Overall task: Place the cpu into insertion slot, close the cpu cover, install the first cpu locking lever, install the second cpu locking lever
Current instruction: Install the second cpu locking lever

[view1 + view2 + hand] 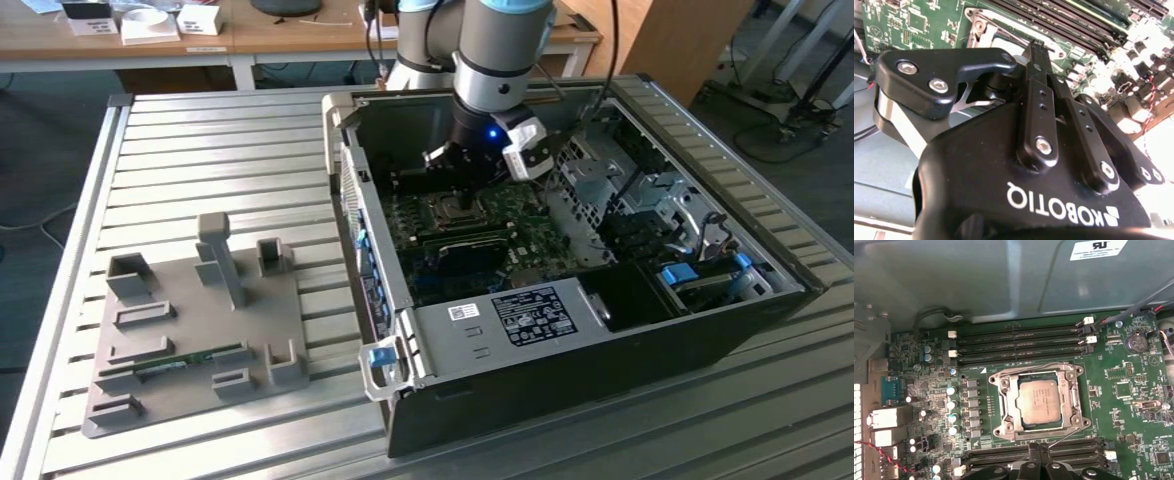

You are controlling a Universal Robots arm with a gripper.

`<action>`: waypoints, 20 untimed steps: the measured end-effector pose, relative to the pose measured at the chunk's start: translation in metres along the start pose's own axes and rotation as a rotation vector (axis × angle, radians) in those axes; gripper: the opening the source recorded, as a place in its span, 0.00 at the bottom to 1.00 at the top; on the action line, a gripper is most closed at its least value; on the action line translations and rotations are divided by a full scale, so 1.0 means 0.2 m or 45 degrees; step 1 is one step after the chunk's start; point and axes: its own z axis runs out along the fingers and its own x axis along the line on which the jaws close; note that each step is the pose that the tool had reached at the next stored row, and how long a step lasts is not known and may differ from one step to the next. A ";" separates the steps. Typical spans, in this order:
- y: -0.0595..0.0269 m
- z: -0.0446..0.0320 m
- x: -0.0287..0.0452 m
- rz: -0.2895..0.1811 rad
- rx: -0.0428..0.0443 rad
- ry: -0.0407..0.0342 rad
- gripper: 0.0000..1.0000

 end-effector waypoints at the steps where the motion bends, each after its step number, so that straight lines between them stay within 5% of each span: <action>1: -0.001 0.000 0.006 -0.001 0.000 -0.0020 0.11; 20: -0.005 0.014 0.033 -0.007 -0.001 -0.0057 0.11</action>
